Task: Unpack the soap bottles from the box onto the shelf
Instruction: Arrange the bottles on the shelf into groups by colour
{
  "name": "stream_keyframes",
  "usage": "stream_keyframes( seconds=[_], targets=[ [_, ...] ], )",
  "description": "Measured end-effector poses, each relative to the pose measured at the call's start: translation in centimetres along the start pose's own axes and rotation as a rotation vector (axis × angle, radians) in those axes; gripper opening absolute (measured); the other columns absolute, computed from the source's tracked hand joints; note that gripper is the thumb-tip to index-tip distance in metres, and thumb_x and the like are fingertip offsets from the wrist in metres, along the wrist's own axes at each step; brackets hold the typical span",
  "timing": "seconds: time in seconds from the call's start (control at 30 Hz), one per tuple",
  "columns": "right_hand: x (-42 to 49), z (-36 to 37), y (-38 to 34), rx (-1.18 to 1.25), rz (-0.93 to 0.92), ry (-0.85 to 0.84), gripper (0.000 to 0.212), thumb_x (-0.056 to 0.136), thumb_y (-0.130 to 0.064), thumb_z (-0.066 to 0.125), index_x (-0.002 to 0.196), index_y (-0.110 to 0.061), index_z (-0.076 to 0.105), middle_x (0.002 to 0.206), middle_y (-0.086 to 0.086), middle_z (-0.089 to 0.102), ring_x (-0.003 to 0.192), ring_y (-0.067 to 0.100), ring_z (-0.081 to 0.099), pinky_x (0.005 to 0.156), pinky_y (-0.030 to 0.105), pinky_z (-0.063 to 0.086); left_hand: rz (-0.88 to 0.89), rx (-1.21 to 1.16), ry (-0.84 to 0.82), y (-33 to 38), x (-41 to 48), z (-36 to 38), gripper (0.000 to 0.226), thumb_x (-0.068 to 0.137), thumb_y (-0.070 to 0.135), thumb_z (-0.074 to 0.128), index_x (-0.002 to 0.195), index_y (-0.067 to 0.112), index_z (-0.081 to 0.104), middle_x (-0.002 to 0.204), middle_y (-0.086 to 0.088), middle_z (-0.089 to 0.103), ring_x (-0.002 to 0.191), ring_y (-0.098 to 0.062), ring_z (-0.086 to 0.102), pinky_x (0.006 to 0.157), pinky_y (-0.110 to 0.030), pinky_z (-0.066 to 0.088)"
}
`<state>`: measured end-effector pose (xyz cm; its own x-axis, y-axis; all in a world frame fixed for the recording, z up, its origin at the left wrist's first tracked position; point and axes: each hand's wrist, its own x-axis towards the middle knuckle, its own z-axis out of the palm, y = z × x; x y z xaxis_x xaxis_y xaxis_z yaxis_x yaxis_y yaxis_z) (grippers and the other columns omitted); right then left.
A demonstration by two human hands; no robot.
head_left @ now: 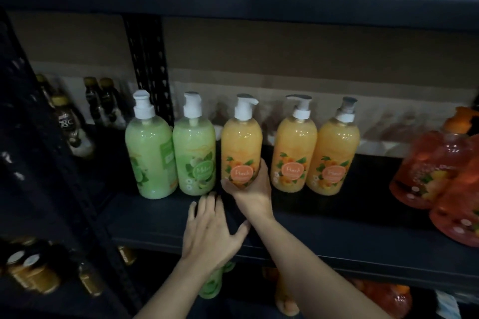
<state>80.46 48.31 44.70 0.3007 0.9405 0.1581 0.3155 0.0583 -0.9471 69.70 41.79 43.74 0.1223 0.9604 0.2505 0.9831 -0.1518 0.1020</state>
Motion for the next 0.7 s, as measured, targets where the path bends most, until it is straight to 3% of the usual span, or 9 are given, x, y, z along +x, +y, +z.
stream_keyframes(
  seconds=[0.13,0.3,0.47,0.6,0.7],
  targets=[
    [0.2,-0.2,-0.1,0.05,0.016,0.0,0.093,0.052,-0.04,0.092,0.132,-0.031,0.044,0.114,-0.012,0.064,0.102,0.002,0.063,0.09,0.029,0.056,-0.005,0.036,-0.006,-0.3,0.0,0.2,0.097,0.08,0.076,0.015,0.148,0.008,0.035,0.149,-0.005,0.036,0.14,-0.021,0.028,0.119,-0.041,0.018],
    [-0.3,-0.9,-0.1,0.083,0.009,-0.026,0.09,0.054,-0.032,0.094,0.13,-0.028,0.048,0.107,-0.016,0.066,0.097,-0.004,0.064,0.085,0.021,0.056,-0.012,0.028,0.002,-0.4,0.2,0.2,0.097,0.08,0.076,0.016,0.147,0.009,0.037,0.147,-0.004,0.039,0.138,-0.02,0.03,0.119,-0.04,0.019],
    [-1.4,-2.6,0.0,0.031,-0.044,-0.05,0.083,0.056,-0.035,0.093,0.127,-0.024,0.051,0.107,-0.015,0.065,0.096,-0.004,0.063,0.084,0.017,0.055,-0.003,0.026,-0.007,-0.6,0.2,0.3,0.099,0.08,0.079,0.016,0.148,0.009,0.035,0.148,-0.005,0.037,0.139,-0.02,0.028,0.119,-0.04,0.018],
    [-2.7,-5.0,0.0,-0.055,-0.072,-0.082,0.082,0.061,-0.039,0.091,0.128,-0.024,0.048,0.103,-0.016,0.064,0.087,-0.013,0.057,0.068,-0.002,0.043,0.014,0.01,-0.029,-1.0,-0.1,0.3,0.104,0.078,0.083,0.011,0.15,0.011,0.029,0.152,-0.004,0.032,0.141,-0.019,0.025,0.12,-0.04,0.016],
    [-4.0,-7.3,0.2,-0.089,-0.063,-0.097,0.082,0.059,-0.046,0.09,0.128,-0.028,0.049,0.103,-0.018,0.066,0.088,-0.012,0.059,0.075,0.004,0.048,0.032,0.007,-0.049,-1.0,-0.4,0.1,0.108,0.075,0.084,0.004,0.152,0.012,0.026,0.155,-0.002,0.027,0.143,-0.018,0.021,0.12,-0.042,0.014]
  ],
)
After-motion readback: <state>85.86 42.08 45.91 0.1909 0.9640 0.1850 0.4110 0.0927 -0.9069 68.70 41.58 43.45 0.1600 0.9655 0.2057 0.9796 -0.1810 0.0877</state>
